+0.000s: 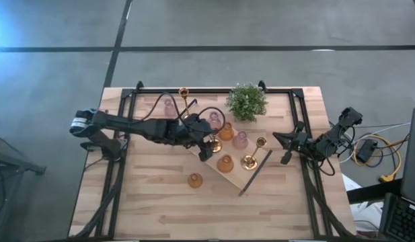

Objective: Pick & Place candle stick holders
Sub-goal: Put the gold candle holder on the shelf, then put the yellow glass candle holder on the shelf

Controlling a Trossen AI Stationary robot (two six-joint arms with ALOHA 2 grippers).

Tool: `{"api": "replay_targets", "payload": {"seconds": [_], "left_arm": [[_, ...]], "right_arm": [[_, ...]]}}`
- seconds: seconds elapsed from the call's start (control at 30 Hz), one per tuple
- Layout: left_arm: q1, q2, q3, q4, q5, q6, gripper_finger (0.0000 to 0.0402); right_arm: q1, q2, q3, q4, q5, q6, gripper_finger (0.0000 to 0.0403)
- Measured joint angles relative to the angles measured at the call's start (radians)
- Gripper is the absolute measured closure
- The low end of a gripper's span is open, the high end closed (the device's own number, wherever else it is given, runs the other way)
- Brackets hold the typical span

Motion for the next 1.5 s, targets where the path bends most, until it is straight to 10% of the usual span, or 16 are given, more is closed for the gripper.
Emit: {"api": "replay_targets", "payload": {"seconds": [1.5], "left_arm": [[-0.106, -0.220, 0.000, -0.221, 0.063, -0.112, 0.0172]], "right_arm": [[0.000, 0.000, 0.000, 0.000, 0.000, -0.001, 0.0394]]}}
